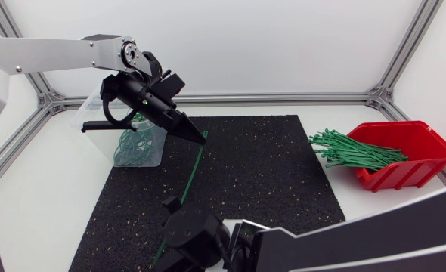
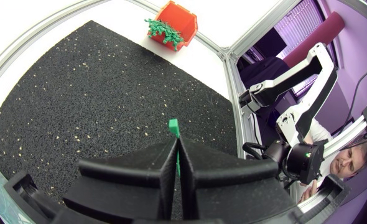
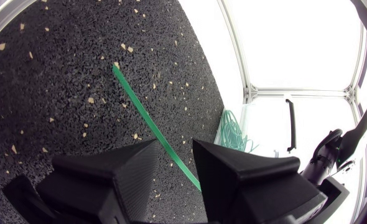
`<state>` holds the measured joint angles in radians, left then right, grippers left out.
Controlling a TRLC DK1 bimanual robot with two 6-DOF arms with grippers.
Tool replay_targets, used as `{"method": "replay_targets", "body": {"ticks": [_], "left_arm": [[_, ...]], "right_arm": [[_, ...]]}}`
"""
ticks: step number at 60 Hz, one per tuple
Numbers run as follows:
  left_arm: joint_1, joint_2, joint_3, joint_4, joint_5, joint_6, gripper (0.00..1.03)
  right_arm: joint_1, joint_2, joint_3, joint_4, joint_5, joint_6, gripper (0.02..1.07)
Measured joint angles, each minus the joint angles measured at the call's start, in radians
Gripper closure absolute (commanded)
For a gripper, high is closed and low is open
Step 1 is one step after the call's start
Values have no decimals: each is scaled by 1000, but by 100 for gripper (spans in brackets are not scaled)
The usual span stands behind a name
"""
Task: Take a green cable tie from the red box, thread the tail through the head to close it, then place it in the transparent bin on the left.
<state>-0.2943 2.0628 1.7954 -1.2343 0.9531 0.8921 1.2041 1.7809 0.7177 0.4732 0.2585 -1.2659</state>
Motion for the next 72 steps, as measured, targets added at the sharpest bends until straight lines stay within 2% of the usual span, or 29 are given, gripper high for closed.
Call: {"method": "replay_targets", "body": {"ticks": [7,45,72], "left_arm": [[6,0,5,-13,6,7,100],[10,11,6,-120,45,101,100],[-3,11,6,-124,52,127,100]], "right_arm": [[9,0,0,10,-1,0,94],[59,61,34,47,8,1,94],[74,104,63,51,8,8,93]]}}
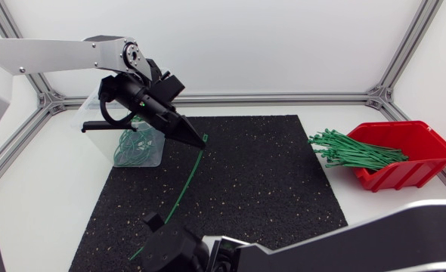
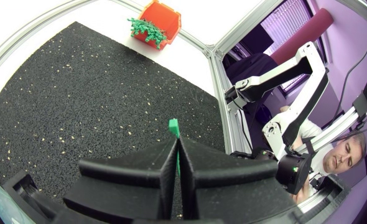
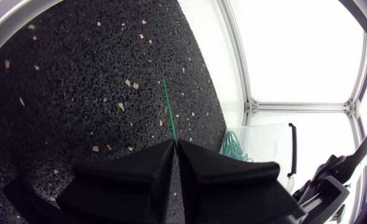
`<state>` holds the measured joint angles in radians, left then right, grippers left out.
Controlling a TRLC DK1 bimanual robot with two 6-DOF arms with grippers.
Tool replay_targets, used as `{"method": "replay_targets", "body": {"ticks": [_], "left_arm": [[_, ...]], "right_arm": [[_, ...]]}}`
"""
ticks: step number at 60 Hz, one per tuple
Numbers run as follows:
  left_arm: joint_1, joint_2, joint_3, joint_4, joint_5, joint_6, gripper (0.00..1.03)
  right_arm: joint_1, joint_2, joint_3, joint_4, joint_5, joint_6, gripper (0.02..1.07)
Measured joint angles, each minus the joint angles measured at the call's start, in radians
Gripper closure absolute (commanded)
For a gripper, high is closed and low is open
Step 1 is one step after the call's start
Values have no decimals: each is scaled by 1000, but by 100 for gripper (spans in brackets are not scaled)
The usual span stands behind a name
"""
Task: Take a green cable tie from the red box, thread the tail through the head to close it, then place it in the transparent bin on the left.
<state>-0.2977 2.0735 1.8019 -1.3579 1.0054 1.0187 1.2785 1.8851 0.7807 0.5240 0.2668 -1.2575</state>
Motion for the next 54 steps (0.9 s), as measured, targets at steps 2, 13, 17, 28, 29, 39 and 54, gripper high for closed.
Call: {"method": "replay_targets", "body": {"ticks": [2,13,17,28,29,39,54], "left_arm": [[0,0,0,0,2,0,100],[-4,0,0,0,8,1,100],[-8,0,0,-1,8,3,100],[-13,0,0,-4,8,3,100],[-13,0,0,-4,8,3,100],[-14,0,0,-4,8,3,100],[-18,0,0,-8,9,8,100]], "right_arm": [[0,5,6,0,0,0,93],[5,24,26,-1,-1,1,92],[8,31,32,-1,-1,4,92],[14,50,48,-1,-4,5,92],[16,53,50,-1,-4,8,92],[23,73,63,-1,-4,19,96],[23,76,65,-1,19,34,102]]}}
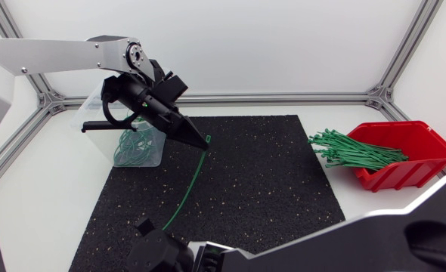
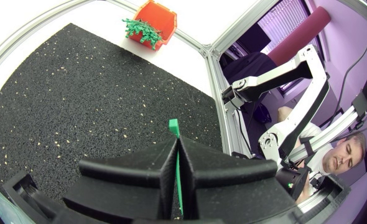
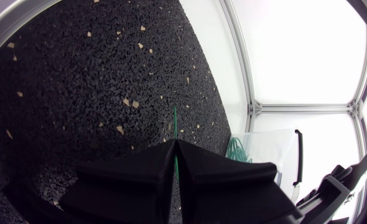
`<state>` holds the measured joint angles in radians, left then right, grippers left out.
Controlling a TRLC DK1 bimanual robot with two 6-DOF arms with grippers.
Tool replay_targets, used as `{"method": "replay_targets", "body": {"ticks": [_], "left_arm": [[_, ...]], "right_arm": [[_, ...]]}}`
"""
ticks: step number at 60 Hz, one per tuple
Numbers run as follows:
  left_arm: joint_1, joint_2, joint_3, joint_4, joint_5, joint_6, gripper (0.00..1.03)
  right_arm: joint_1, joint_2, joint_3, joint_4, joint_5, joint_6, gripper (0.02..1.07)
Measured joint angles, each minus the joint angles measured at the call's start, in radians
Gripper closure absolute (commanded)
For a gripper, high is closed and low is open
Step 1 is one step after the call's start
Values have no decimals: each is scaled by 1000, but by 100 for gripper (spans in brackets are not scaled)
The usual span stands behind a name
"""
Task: Take a green cable tie from the red box, thread the tail through the head to close it, then place it in the transparent bin on the left.
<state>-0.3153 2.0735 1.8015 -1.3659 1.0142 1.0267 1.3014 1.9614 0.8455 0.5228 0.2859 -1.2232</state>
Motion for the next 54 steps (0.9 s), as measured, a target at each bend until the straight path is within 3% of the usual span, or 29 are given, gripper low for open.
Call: {"method": "replay_targets", "body": {"ticks": [15,29,54], "left_arm": [[12,-3,-2,-18,15,17,100],[29,-39,-2,-18,37,18,100],[65,-129,-70,-23,138,18,100]], "right_arm": [[-21,-36,-1,-13,0,36,102],[-108,-257,-16,-175,-57,184,102],[-254,-499,3,-662,-350,624,102]]}}
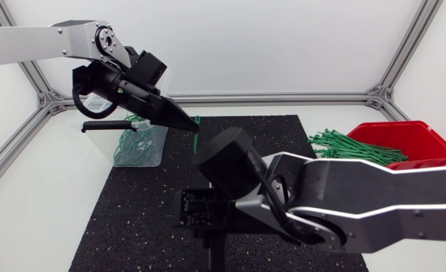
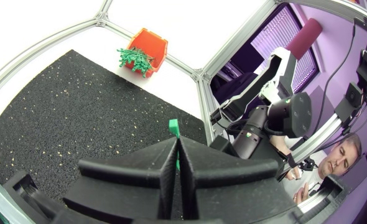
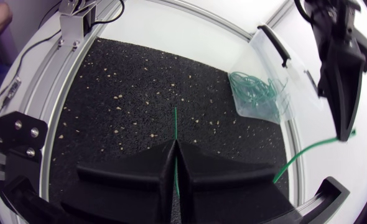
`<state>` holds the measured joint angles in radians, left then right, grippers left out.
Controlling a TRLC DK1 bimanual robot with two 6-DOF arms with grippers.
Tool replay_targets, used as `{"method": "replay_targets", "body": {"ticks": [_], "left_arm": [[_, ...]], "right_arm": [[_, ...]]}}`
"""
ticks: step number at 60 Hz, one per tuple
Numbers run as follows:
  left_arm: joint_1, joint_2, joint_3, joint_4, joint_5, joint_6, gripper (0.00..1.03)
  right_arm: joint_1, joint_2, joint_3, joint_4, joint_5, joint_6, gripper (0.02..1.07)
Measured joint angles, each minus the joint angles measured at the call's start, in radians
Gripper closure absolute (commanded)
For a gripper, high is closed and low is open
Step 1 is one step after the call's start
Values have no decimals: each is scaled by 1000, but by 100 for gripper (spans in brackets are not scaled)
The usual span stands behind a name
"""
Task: Take a green cable tie from the red box, thread the tail through the head to close it, then place it in the transparent bin on the left.
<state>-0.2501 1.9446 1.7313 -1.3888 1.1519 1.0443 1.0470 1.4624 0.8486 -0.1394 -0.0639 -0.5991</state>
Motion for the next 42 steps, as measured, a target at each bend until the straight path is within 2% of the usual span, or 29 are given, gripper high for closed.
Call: {"method": "replay_targets", "body": {"ticks": [15,31,42], "left_arm": [[3,-76,-103,12,30,0,100],[3,-155,-156,40,46,-5,100],[19,-190,-168,101,63,-42,100]], "right_arm": [[-89,-71,44,-154,-147,204,102],[-100,-154,77,-286,-204,336,102],[-105,-156,119,-312,-232,393,102]]}}
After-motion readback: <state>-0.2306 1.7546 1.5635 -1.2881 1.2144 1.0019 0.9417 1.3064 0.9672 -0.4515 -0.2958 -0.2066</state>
